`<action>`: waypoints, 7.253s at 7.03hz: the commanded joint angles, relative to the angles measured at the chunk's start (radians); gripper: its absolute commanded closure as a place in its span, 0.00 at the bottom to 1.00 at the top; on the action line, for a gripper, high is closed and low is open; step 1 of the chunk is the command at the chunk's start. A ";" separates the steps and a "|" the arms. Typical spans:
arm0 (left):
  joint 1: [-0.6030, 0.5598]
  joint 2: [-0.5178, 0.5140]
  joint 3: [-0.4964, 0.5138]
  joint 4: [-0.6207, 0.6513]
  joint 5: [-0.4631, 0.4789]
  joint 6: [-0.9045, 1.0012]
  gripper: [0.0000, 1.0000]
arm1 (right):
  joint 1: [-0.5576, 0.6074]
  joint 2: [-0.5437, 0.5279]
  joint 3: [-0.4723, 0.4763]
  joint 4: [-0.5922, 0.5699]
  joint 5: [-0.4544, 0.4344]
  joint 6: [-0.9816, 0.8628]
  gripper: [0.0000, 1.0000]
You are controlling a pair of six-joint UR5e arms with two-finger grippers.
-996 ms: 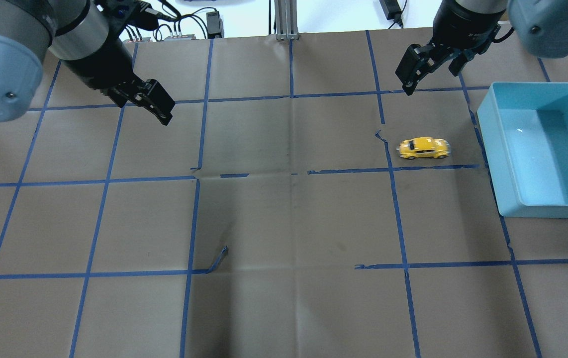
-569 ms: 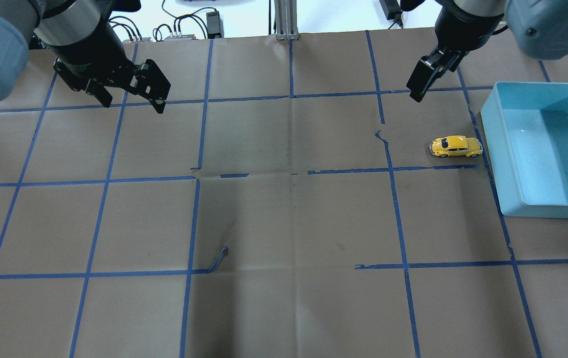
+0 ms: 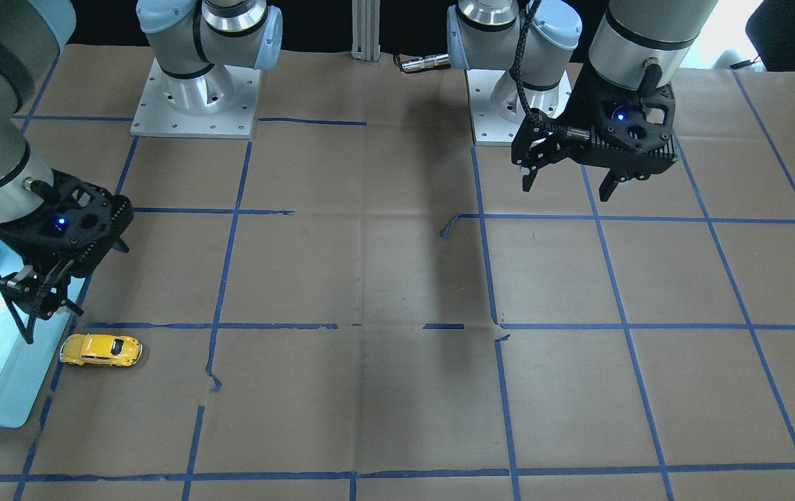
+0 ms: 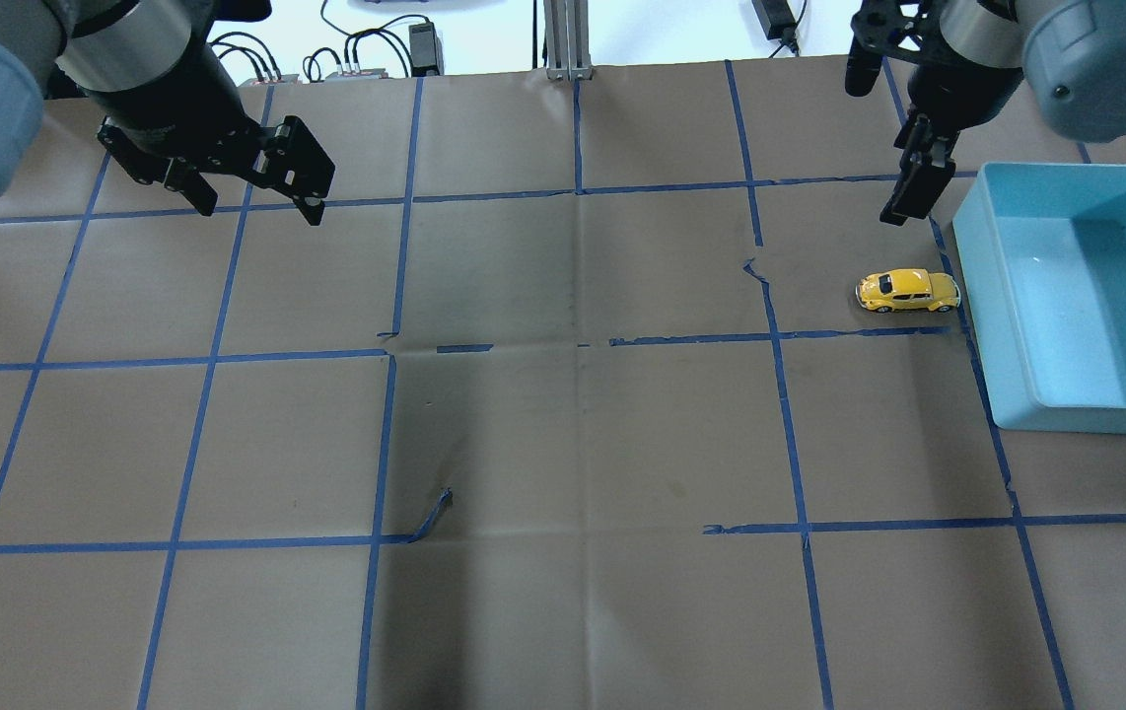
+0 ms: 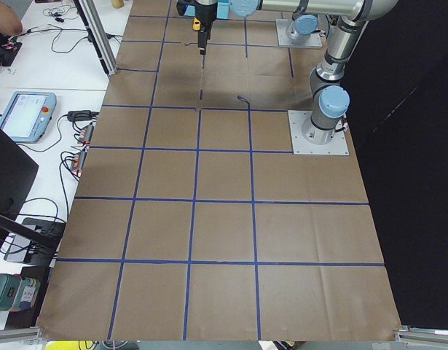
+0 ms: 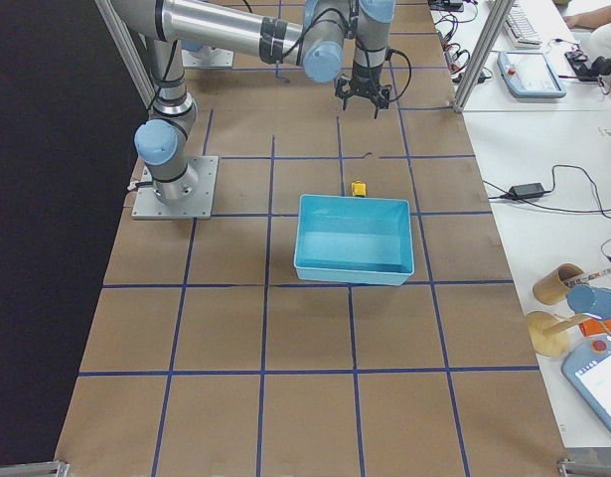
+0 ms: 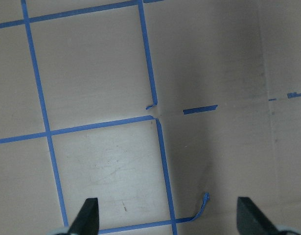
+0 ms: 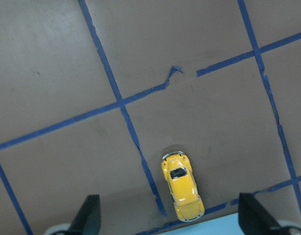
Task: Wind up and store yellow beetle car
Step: 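Lower the right gripper over the car beside the blue tray, then close the right gripper on the car and lift it, then carry the car with the right gripper over the blue tray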
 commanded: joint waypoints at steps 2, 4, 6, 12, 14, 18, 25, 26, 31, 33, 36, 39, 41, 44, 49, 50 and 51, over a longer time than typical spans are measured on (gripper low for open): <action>0.003 -0.008 0.010 -0.001 -0.003 0.000 0.00 | -0.060 0.059 0.179 -0.319 -0.002 -0.159 0.00; 0.000 -0.022 0.014 0.000 -0.004 0.000 0.00 | -0.091 0.115 0.206 -0.440 0.012 -0.249 0.00; 0.000 -0.023 0.014 0.003 -0.003 0.000 0.00 | -0.103 0.174 0.207 -0.441 0.012 -0.266 0.00; 0.002 -0.019 0.014 0.002 0.004 0.006 0.00 | -0.152 0.198 0.269 -0.441 0.012 -0.335 0.01; 0.002 -0.019 0.014 0.002 -0.001 0.006 0.00 | -0.180 0.195 0.292 -0.441 0.015 -0.397 0.01; 0.000 -0.013 0.014 0.002 -0.003 0.012 0.00 | -0.186 0.195 0.333 -0.525 0.033 -0.357 0.17; -0.001 0.003 0.010 0.000 0.000 0.016 0.00 | -0.163 0.162 0.327 -0.599 0.030 -0.235 0.66; -0.001 0.003 0.010 0.000 0.002 0.016 0.00 | -0.131 0.148 0.283 -0.553 0.030 -0.193 0.66; -0.001 0.003 0.007 0.000 0.002 0.016 0.00 | -0.138 0.090 -0.020 -0.111 0.029 0.018 0.70; -0.001 0.004 0.007 0.000 0.002 0.017 0.00 | -0.204 0.085 -0.143 0.040 0.007 0.277 0.72; -0.001 0.007 0.007 0.000 0.003 0.017 0.00 | -0.322 0.085 -0.181 0.102 -0.068 0.459 0.74; -0.001 0.012 -0.003 0.000 0.004 0.017 0.00 | -0.335 0.083 -0.195 0.099 -0.083 0.729 0.74; -0.001 0.015 -0.006 0.002 0.007 0.017 0.00 | -0.338 0.089 -0.179 0.101 -0.089 0.917 0.78; -0.001 0.015 -0.010 0.002 0.008 0.016 0.00 | -0.361 0.103 -0.150 0.145 -0.089 1.146 0.79; -0.001 0.015 -0.012 0.002 0.004 0.016 0.00 | -0.424 0.128 0.172 -0.337 -0.088 0.934 0.78; -0.001 0.015 -0.012 0.003 0.004 0.016 0.00 | -0.433 0.126 0.199 -0.341 -0.080 0.857 0.78; -0.001 0.015 -0.012 0.002 0.004 0.016 0.00 | -0.434 0.117 0.219 -0.341 -0.056 0.849 0.77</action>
